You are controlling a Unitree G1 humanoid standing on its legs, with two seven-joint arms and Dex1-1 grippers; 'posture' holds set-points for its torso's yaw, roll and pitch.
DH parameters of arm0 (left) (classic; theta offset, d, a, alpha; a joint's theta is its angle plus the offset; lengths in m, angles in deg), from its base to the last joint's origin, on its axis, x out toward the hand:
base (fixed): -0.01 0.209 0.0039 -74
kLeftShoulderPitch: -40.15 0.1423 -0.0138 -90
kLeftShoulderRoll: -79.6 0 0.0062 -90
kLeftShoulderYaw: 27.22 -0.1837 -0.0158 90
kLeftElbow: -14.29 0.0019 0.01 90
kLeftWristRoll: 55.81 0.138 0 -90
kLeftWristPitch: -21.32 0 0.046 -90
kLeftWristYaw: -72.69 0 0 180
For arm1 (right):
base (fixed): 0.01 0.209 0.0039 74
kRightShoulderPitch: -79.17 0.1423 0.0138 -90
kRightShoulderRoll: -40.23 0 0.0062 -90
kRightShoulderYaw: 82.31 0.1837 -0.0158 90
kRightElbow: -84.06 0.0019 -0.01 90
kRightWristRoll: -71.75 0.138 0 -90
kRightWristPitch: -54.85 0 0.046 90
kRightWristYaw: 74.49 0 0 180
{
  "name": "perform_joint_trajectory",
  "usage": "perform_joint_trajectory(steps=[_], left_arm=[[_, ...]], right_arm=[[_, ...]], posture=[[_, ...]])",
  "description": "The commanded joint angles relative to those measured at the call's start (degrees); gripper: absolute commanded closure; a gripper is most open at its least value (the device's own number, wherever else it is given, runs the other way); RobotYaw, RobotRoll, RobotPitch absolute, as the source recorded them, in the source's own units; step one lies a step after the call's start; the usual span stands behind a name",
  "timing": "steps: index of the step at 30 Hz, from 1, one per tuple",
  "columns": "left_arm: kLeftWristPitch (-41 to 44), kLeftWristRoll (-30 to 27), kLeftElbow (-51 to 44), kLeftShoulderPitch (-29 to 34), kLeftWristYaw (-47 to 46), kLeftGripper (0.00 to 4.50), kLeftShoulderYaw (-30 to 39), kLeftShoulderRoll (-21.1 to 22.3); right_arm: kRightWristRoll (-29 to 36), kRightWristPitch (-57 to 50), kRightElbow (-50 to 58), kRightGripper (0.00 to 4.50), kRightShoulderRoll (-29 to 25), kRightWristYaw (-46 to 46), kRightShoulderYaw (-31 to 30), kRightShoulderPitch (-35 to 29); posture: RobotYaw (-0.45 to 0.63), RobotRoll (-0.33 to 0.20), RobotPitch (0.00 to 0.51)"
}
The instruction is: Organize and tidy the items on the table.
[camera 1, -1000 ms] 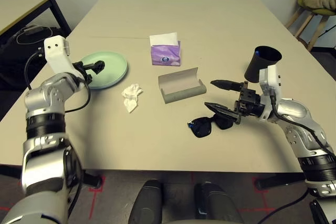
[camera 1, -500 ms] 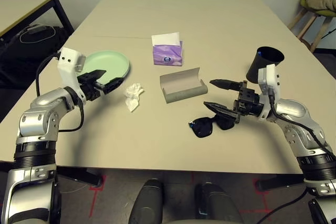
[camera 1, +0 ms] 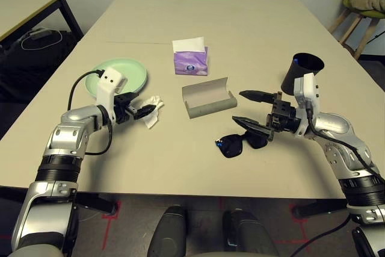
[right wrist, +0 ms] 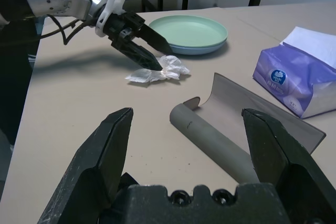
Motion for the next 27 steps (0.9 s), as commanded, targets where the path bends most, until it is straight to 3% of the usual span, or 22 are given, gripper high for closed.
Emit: perform_joint_trajectory(steps=[1,3,5,15,27], left_arm=[[2.59,1.46,0.58,-0.61,1.90,0.02,-2.44,0.24],[3.66,1.84,0.71,-0.73,2.17,0.02,-2.96,0.31],[4.21,2.20,0.95,-0.89,1.66,0.65,-3.04,0.20],[5.45,2.62,-0.07,-2.49,1.93,4.48,-2.27,0.06],[18.43,-3.97,-7.68,-6.38,-1.07,4.48,3.66,-1.11]], right_arm=[[-0.16,-0.17,0.80,0.00,-0.40,0.27,0.30,-0.04],[-0.15,-0.11,0.66,0.00,-0.39,0.28,0.30,0.13],[-0.18,0.07,0.52,0.00,-0.35,0.30,0.30,0.20],[-0.19,0.26,0.43,0.00,-0.29,0.39,0.35,-0.05],[0.59,-1.51,1.17,0.00,0.63,2.61,0.66,-0.73]], posture=[[0.19,0.000,0.078],[0.19,0.000,0.077],[0.19,0.000,0.077],[0.19,0.000,0.076],[0.19,0.000,0.082]])
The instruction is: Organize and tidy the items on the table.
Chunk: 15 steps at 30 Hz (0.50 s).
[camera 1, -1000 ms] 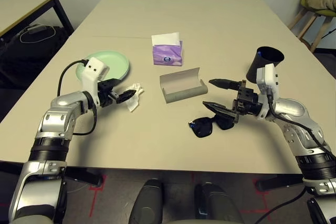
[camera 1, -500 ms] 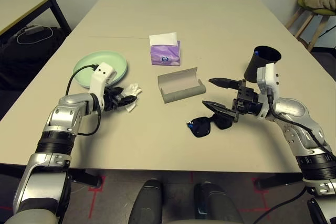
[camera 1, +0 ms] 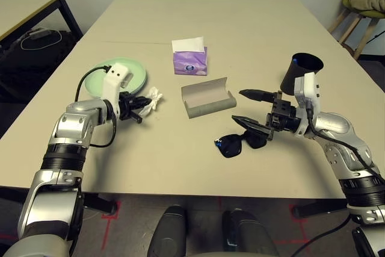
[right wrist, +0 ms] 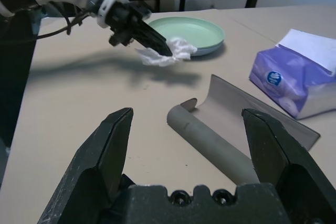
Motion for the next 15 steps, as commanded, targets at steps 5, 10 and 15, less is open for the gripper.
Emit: perform_joint_trajectory(steps=[5,10,15], left_arm=[[7.59,-1.56,-2.82,-3.08,-5.52,4.48,3.48,0.07],[7.17,-1.02,-0.92,-3.85,-11.00,4.48,5.66,-1.24],[-0.36,2.12,6.91,-6.30,-20.54,4.48,8.63,-3.04]], right_arm=[[2.26,-7.00,2.42,0.00,0.15,2.92,0.55,-1.29],[-0.68,-3.81,2.02,0.00,0.54,3.94,-0.19,-1.50],[-1.06,-2.44,1.76,0.00,1.44,4.24,-0.15,-2.11]], posture=[[0.20,0.000,0.081],[0.20,0.000,0.078],[0.20,0.000,0.072]])
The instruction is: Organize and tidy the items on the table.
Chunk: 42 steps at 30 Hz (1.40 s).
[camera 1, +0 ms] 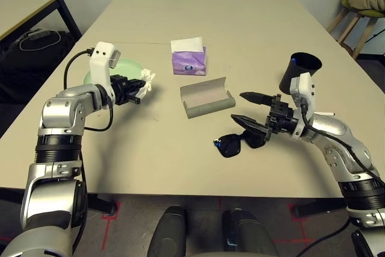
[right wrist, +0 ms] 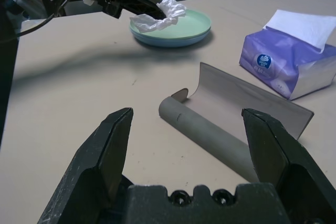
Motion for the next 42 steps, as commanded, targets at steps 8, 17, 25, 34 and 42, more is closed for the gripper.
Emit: perform_joint_trajectory(steps=[8,17,25,34,42], left_arm=[[-15.55,1.29,17.43,-8.82,-16.70,4.48,8.76,-5.50],[-24.27,2.66,29.41,-15.14,-17.77,4.48,8.54,-5.26],[-27.58,4.38,31.45,-14.32,-17.35,3.04,6.38,-4.70],[-27.32,6.15,29.10,-11.22,-16.67,0.04,4.60,-4.04],[-30.99,5.88,23.70,-7.74,-8.23,0.04,2.59,-3.75]], right_arm=[[-0.86,2.12,0.86,0.00,0.96,-0.04,-0.45,-2.59],[-1.08,2.06,1.13,0.00,1.27,0.15,-0.60,-2.38],[0.19,-1.38,2.63,0.00,3.45,4.32,0.49,-0.03],[-0.14,-1.39,1.95,0.00,3.06,4.22,0.05,1.20],[-0.24,-1.25,1.21,0.00,2.66,4.18,0.28,1.97]], posture=[[0.19,0.000,0.072],[0.19,0.000,0.070],[0.20,0.000,0.072],[0.21,0.000,0.070],[0.21,0.000,0.070]])
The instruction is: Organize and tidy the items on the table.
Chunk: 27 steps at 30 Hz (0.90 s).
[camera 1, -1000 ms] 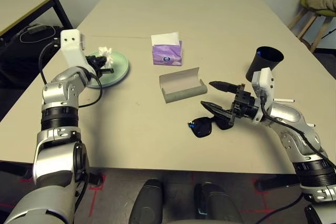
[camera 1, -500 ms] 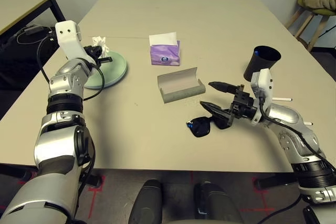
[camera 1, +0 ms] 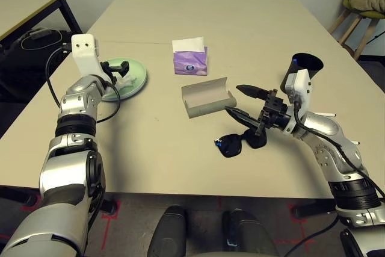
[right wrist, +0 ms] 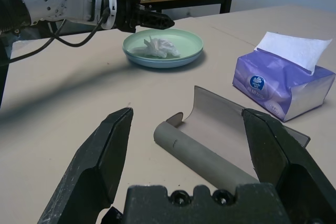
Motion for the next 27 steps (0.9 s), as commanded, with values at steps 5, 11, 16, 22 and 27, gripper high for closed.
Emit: perform_joint_trajectory(steps=[5,11,16,22,27], left_arm=[[-2.58,-5.26,-10.86,7.07,18.98,0.04,-2.30,0.24],[2.46,-10.13,-18.50,12.53,30.57,0.04,-2.77,1.99],[0.18,-10.32,-19.33,15.18,38.25,0.04,-4.09,3.92],[-3.19,-10.91,-23.34,18.56,47.53,0.04,-6.50,4.75],[-6.30,-10.89,-26.48,20.55,51.45,0.04,-7.82,4.36]], right_arm=[[-0.55,0.25,-0.87,0.00,-0.12,0.27,0.20,1.02],[-0.68,0.10,-2.86,0.00,-0.80,-0.42,0.79,3.19],[-1.23,-3.78,-3.96,0.00,-2.50,0.00,0.16,6.44],[-1.35,-12.66,-0.33,0.00,-5.13,1.03,-1.37,9.57],[-1.08,-23.70,4.33,0.00,-7.46,3.41,-2.58,12.05]], posture=[[0.21,0.000,0.071],[0.22,0.000,0.080],[0.24,0.000,0.109],[0.25,0.000,0.135],[0.25,0.000,0.143]])
